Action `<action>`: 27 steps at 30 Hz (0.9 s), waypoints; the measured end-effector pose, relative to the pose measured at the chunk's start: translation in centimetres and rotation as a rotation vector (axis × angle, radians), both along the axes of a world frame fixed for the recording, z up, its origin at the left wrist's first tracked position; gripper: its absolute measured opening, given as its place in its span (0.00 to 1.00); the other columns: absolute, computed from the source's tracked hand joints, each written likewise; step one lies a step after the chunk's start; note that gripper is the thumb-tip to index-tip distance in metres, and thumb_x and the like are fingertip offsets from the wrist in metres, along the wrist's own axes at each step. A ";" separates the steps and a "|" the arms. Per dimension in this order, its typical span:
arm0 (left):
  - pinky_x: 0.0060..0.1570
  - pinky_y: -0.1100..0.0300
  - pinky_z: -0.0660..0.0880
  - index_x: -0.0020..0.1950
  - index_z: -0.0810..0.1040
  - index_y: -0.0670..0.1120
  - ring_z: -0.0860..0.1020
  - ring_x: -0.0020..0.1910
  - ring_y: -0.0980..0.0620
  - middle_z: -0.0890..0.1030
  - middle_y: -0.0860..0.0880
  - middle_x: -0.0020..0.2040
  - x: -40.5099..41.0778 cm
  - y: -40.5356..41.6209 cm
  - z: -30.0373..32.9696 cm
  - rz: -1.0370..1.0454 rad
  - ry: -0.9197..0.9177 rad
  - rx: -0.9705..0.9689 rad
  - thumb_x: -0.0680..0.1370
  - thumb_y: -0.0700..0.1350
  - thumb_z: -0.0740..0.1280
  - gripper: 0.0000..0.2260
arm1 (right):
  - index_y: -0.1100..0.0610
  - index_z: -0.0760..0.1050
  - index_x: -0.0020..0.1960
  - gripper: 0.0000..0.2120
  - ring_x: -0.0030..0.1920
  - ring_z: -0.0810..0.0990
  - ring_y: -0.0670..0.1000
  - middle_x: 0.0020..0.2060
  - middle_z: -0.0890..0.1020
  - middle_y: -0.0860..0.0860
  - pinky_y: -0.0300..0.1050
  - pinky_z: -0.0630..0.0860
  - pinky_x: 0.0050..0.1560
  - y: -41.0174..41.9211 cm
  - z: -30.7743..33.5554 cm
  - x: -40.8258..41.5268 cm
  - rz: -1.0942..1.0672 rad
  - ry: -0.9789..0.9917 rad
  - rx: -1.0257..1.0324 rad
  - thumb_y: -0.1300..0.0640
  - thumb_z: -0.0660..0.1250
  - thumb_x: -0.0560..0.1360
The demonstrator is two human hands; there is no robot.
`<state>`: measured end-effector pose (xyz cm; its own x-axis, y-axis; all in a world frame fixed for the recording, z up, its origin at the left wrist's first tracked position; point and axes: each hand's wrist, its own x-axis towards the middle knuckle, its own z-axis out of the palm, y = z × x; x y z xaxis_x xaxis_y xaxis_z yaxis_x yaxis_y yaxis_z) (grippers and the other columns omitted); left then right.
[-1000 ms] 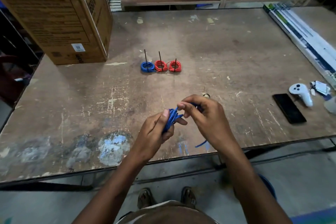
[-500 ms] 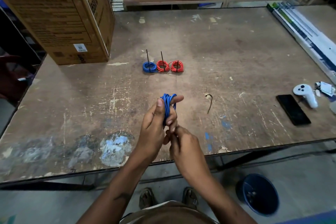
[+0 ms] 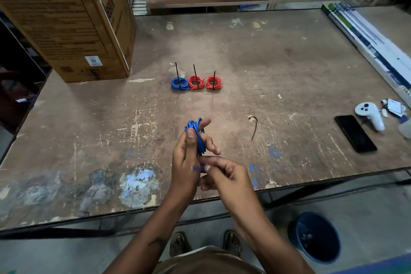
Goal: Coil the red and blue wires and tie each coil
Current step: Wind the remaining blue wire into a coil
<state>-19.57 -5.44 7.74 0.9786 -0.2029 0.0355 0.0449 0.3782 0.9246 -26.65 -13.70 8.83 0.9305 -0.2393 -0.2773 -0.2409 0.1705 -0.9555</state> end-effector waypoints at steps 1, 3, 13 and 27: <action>0.45 0.55 0.78 0.67 0.79 0.42 0.79 0.39 0.48 0.78 0.48 0.38 0.1 0.0 0.0 0.009 0.026 -0.016 0.88 0.54 0.54 0.21 | 0.50 0.86 0.58 0.17 0.42 0.87 0.49 0.47 0.90 0.48 0.45 0.84 0.47 -0.3 -0.1 0.0 0.062 -0.024 -0.077 0.68 0.65 0.83; 0.42 0.57 0.77 0.70 0.78 0.40 0.78 0.37 0.50 0.76 0.47 0.37 0.3 0.1 0.1 0.005 0.052 -0.041 0.88 0.54 0.54 0.22 | 0.49 0.86 0.63 0.16 0.50 0.89 0.47 0.51 0.90 0.45 0.51 0.85 0.56 -0.9 -0.2 -0.1 0.145 -0.087 -0.262 0.64 0.67 0.82; 0.50 0.64 0.79 0.67 0.79 0.37 0.85 0.45 0.55 0.87 0.49 0.45 -0.7 -0.7 0.9 -0.024 -0.057 0.096 0.90 0.44 0.50 0.20 | 0.49 0.87 0.58 0.08 0.49 0.84 0.42 0.53 0.82 0.43 0.48 0.82 0.43 -0.8 0.1 -1.1 -0.211 -0.432 -0.921 0.54 0.75 0.80; 0.52 0.54 0.80 0.68 0.74 0.40 0.83 0.51 0.44 0.85 0.41 0.52 -2.3 -1.4 1.5 -0.150 -0.129 -0.033 0.88 0.48 0.52 0.17 | 0.54 0.88 0.49 0.07 0.47 0.87 0.47 0.44 0.88 0.44 0.44 0.80 0.50 -0.8 0.4 -1.3 -0.420 -0.488 -0.624 0.64 0.81 0.74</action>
